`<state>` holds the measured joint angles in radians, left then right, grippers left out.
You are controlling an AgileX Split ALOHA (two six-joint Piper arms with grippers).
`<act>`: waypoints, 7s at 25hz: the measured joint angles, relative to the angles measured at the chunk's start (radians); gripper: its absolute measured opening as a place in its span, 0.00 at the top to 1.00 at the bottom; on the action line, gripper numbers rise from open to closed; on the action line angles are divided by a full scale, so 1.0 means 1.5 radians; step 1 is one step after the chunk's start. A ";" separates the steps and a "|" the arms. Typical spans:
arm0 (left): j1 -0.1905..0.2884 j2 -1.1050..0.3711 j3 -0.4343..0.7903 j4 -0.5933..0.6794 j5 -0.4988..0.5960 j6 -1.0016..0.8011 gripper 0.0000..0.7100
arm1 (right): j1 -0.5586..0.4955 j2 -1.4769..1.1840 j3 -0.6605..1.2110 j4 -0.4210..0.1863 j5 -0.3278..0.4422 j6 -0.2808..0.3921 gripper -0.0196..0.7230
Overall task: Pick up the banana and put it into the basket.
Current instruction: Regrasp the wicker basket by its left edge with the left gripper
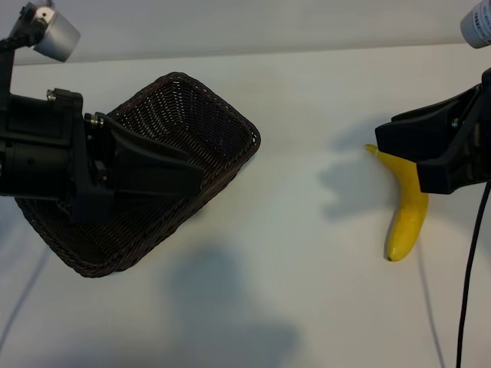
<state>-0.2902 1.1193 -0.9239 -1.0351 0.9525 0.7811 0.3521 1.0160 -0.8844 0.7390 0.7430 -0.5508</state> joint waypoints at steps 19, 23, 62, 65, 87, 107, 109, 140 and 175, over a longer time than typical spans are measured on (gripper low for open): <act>0.090 -0.240 0.000 0.164 0.053 -0.351 0.61 | 0.000 0.000 0.000 0.000 -0.009 0.008 0.64; 0.127 -0.320 0.000 0.278 0.113 -0.474 0.58 | 0.000 0.000 0.000 0.000 -0.021 0.008 0.64; 0.133 -0.390 0.187 0.871 0.102 -1.005 0.46 | 0.000 0.000 0.000 0.000 -0.051 0.008 0.64; 0.133 -0.389 0.189 0.851 0.050 -1.006 0.46 | 0.000 0.000 0.000 0.000 -0.051 0.008 0.64; 0.254 -0.127 0.259 0.622 -0.251 -0.836 0.46 | 0.000 0.000 0.000 -0.001 -0.051 0.008 0.64; 0.447 -0.053 0.259 0.345 -0.221 -0.545 0.46 | 0.000 0.000 0.000 -0.001 -0.051 0.008 0.64; 0.447 -0.042 0.259 0.351 -0.220 -0.545 0.46 | 0.000 0.000 0.000 -0.001 -0.051 0.008 0.64; 0.447 0.059 0.259 0.304 -0.244 -0.437 0.39 | 0.000 0.000 0.000 -0.001 -0.051 0.008 0.64; 0.449 0.172 0.252 0.114 -0.257 -0.263 0.39 | 0.000 0.000 0.000 -0.001 -0.051 0.009 0.64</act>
<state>0.3826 1.3773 -0.5457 -0.8635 0.5663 0.3873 0.3521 1.0160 -0.8844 0.7382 0.6660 -0.5378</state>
